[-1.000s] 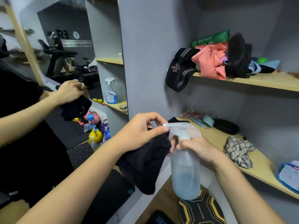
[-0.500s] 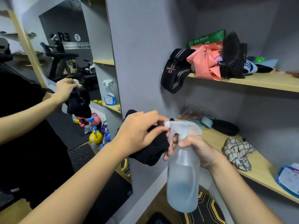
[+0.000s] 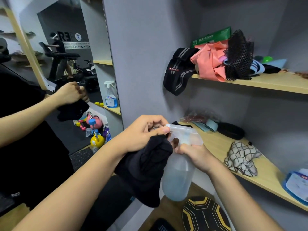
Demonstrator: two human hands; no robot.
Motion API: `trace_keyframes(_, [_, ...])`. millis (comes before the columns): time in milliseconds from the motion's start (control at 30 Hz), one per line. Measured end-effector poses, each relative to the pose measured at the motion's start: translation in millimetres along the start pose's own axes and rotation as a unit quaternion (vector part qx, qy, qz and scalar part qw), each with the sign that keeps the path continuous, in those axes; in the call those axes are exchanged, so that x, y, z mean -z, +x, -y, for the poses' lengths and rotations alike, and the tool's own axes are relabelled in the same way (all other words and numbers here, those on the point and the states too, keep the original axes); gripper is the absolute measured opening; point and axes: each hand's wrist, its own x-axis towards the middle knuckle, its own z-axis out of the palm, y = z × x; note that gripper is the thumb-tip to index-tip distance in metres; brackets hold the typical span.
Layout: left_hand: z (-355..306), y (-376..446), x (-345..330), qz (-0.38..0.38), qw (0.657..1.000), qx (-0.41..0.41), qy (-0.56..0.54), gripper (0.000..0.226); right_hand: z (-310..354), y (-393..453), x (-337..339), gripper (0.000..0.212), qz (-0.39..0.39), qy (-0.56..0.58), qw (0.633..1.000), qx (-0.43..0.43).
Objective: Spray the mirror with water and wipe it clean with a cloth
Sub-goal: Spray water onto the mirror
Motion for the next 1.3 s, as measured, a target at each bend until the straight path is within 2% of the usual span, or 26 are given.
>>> trace_keyframes(200, [4, -3, -1, 0.001, 0.996, 0.03, -0.081, 0.015, 8, 6, -4, 0.05, 0.036, -0.09, 0.994, 0.056])
trace_keyframes(267, [3, -4, 1, -0.004, 0.994, 0.037, -0.1, 0.015, 12, 8, -6, 0.053, 0.047, -0.085, 0.993, 0.06])
trace_keyframes(400, [2, -6, 10, -0.091, 0.99, 0.062, -0.09, 0.011, 11, 20, -18, 0.066, 0.02, -0.089, 0.992, 0.085])
trace_keyframes(500, [1, -8, 22, -0.174, 0.98, 0.092, 0.022, 0.039, 5, 42, -26, 0.062, -0.052, -0.087, 0.99, 0.102])
trace_keyframes(567, [-14, -11, 38, -0.201, 0.969, 0.11, 0.092, 0.057, 14, 66, -33, 0.055, -0.101, -0.076, 0.985, 0.12])
trace_keyframes(733, [-85, -9, 91, -0.16, 0.946, 0.098, 0.266, 0.058, 96, 128, -57, 0.038, -0.174, -0.063, 0.957, 0.225])
trace_keyframes(767, [-103, -7, 101, -0.147, 0.93, 0.095, 0.324, 0.064, 118, 138, -63, 0.028, -0.175, -0.067, 0.951, 0.245])
trace_keyframes(833, [-142, -3, 122, -0.152, 0.876, 0.099, 0.448, 0.078, 162, 159, -78, 0.005, -0.176, -0.068, 0.943, 0.275])
trace_keyframes(933, [-195, 5, 150, -0.196, 0.809, 0.134, 0.538, 0.107, 224, 187, -100, 0.01, -0.18, -0.043, 0.935, 0.301])
trace_keyframes(1033, [-238, 13, 182, -0.245, 0.766, 0.156, 0.574, 0.093, 283, 202, -120, 0.016, -0.182, -0.043, 0.92, 0.344])
trace_keyframes(1200, [-291, 19, 219, -0.278, 0.763, 0.15, 0.564, 0.059, 350, 212, -138, 0.034, -0.193, -0.065, 0.901, 0.382])
trace_keyframes(1300, [-306, 17, 226, -0.285, 0.755, 0.152, 0.571, 0.057, 366, 209, -143, 0.023, -0.2, -0.031, 0.906, 0.373])
